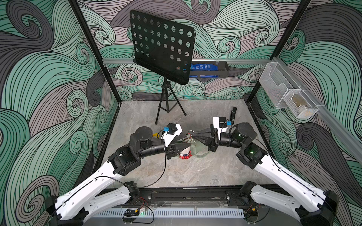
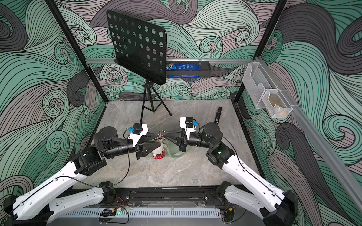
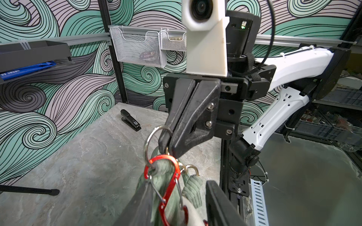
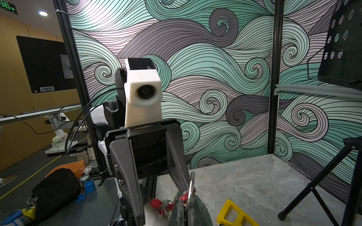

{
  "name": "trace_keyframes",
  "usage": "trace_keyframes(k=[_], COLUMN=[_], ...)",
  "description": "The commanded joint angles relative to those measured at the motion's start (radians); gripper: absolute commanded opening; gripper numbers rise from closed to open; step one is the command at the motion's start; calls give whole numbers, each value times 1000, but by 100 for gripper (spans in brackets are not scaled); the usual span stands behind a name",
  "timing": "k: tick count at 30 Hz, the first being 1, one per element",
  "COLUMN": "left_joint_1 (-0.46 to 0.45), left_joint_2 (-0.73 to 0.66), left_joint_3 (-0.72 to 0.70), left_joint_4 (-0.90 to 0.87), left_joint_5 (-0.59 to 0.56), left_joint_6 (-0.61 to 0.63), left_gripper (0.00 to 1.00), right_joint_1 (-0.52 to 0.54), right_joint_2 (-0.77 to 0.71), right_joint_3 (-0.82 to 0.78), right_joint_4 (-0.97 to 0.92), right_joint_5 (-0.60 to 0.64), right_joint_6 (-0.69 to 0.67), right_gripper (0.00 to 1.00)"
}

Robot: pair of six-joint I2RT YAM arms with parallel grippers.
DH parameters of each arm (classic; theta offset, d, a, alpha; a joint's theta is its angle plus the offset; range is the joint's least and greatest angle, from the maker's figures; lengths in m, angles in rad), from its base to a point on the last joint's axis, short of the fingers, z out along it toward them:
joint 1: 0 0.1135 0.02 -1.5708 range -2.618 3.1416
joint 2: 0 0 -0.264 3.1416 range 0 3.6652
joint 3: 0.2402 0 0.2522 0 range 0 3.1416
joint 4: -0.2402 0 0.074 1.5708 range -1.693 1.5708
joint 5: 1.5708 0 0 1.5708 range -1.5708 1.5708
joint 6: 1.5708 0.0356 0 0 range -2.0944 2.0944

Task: Remove the decoration from the bag
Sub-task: Remove the decoration item from the bag.

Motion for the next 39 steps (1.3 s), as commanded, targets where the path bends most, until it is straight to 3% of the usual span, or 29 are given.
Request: trace_keyframes(k=[1,21,31,39], left_joint_1=[-2,-1,-1,3], left_joint_2=[10,18,3,-3], left_joint_3=[12,11,2,31], left_joint_4=[33,32,19,-54], left_joint_5=[8,-19,25,114], left_joint_6=[-10,2,19,61], left_gripper=[45,10,11,10], right_joint_1=[-3,-3,-3,-2], right_joint_2=[-14,-29,-28,-20], right_joint_3=[-7,-17,-1,1], right_joint_4=[50,69,35,6], right_joint_5=[-31,-57,15,-31], right_joint_6=[6,9,-8,-40], right_gripper=[0,0,0,0])
